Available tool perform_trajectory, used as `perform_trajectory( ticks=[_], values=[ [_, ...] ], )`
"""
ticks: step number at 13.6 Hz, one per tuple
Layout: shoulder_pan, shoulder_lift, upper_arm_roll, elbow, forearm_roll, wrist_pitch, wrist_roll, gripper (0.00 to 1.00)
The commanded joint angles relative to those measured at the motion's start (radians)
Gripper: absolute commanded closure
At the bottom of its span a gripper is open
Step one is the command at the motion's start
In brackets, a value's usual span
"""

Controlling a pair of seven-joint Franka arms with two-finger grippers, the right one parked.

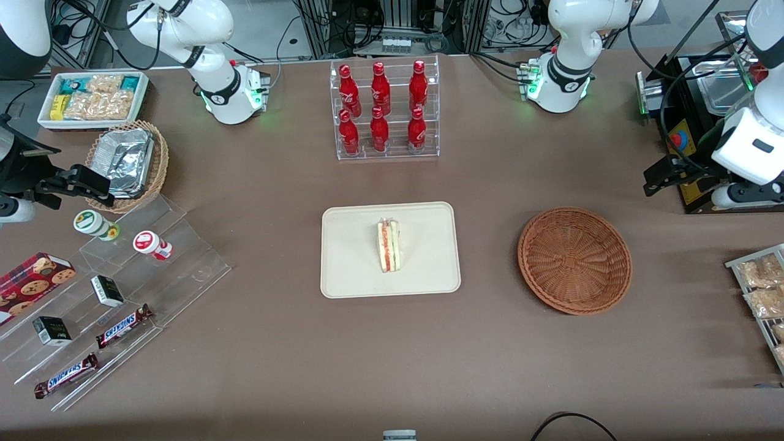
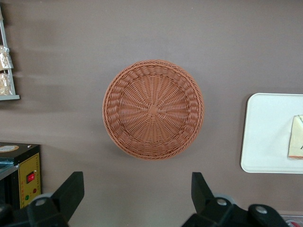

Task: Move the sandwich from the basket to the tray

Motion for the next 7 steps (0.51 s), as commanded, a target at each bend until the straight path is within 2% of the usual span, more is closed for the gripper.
perform_trajectory(
  ticks=[1,3,7],
  values=[
    [-0.026,-0.006,-0.001,0.031,-0.013,-0.038,0.023,0.00],
    [-0.084,-0.003,0.069,0.058,0.000,-0.033,0.026,0.00],
    [-0.092,-0.013,0.129,0.064,0.014,-0.080,0.167,0.00]
  ],
)
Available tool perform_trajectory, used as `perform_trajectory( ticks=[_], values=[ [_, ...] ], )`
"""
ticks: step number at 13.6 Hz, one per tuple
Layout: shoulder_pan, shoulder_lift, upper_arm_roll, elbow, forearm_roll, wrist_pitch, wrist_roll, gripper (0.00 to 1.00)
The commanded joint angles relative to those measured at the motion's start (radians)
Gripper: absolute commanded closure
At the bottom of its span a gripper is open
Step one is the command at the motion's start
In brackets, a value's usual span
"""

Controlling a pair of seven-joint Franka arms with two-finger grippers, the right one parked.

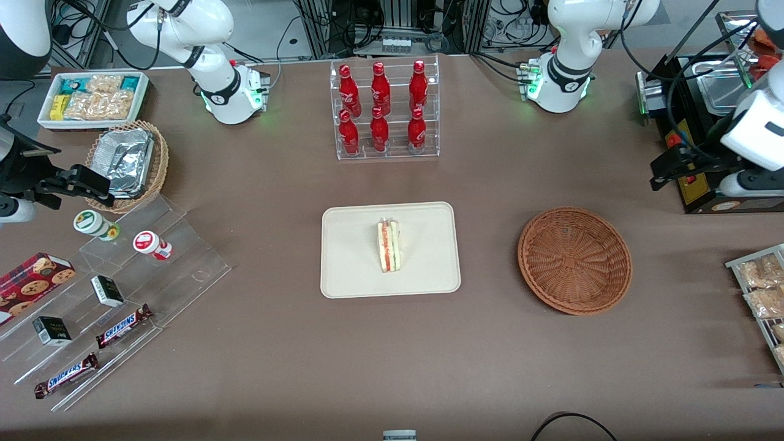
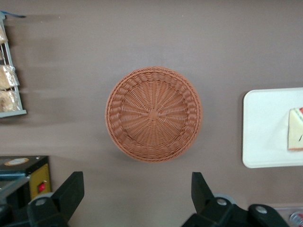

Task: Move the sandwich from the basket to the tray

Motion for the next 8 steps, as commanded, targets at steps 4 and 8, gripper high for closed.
perform_trajectory(
  ticks=[4,8],
  values=[
    [-0.008,0.006,0.023,0.050,0.022,-0.063,0.010,0.00],
    [-0.008,0.003,0.022,0.061,0.019,-0.088,-0.022,0.00]
  ],
)
